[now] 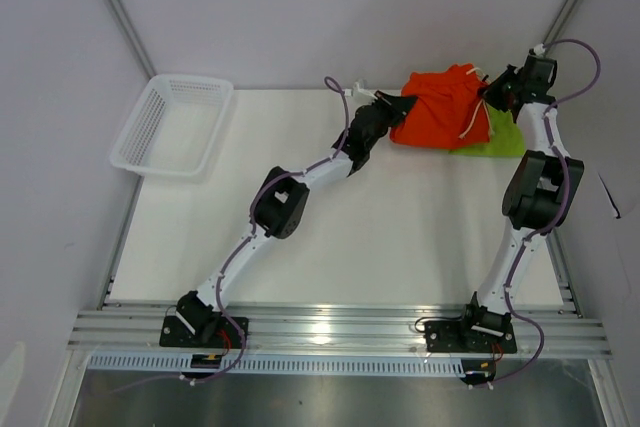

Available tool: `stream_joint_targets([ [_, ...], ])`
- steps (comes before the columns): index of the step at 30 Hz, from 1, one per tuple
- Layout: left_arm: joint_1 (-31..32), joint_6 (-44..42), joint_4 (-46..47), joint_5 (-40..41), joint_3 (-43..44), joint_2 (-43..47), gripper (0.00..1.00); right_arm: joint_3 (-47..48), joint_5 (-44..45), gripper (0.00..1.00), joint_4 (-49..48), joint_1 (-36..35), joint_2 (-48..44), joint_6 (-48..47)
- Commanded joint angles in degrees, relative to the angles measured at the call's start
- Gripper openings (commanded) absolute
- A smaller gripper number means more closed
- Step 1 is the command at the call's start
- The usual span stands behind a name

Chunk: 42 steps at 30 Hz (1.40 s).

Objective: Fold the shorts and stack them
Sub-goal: Neatly place the folded shorts to the corner

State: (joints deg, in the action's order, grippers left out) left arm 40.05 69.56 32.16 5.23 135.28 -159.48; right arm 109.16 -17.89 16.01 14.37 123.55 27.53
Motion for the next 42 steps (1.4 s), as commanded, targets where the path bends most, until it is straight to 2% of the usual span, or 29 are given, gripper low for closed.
stream_joint_targets([
  [1,0.9,1.3,4.9,5.9,6.1,1.7,0.00,6.3,-1.7,0.00,-2.3,1.2,1.1,1.1],
  [10,2.1,0.0,4.4,9.5,6.4,1.2,0.00,8.0,-3.3,0.00,-2.0,2.2,2.4,1.6],
  [17,1.5,-2.1,5.2,7.6,4.6,2.3,0.00,8.1,-6.1,0.00,-2.2,1.4,3.9,2.9],
  [23,-1.9,-6.7,5.2,1.7,-7.4,14.2,0.00,6.3,-6.5,0.00,1.2,-2.0,-0.1,0.8],
  [30,-10.9,-10.2,-6.6,-11.5,-23.9,32.3,0.00,5.5,-7.6,0.00,7.9,-9.8,-4.4,-0.3],
  [31,-13.3,-10.1,-8.0,-12.8,-30.4,34.7,0.00,5.5,-7.6,0.00,8.9,-10.8,-4.7,-0.5],
  [33,-15.5,-11.5,-10.2,-16.1,-34.4,41.9,0.00,4.7,-7.1,0.00,11.4,-14.1,-6.0,-0.5],
  [36,-19.0,-15.8,-24.7,-18.1,-40.9,49.6,0.00,2.1,-6.2,0.00,14.9,-18.9,-7.4,-0.4],
  [40,-22.9,-17.4,-28.1,-22.0,-57.3,58.9,0.00,-5.8,-7.4,0.00,16.9,-22.8,-9.5,-0.6],
  [41,-23.2,-18.2,-28.9,-22.4,-59.8,60.5,0.00,-11.2,-7.3,0.00,16.5,-23.5,-10.3,-0.6],
  [42,-23.4,-18.9,-30.4,-22.7,-66.1,63.3,0.00,-14.0,-7.3,0.00,16.1,-24.3,-11.9,-0.6],
])
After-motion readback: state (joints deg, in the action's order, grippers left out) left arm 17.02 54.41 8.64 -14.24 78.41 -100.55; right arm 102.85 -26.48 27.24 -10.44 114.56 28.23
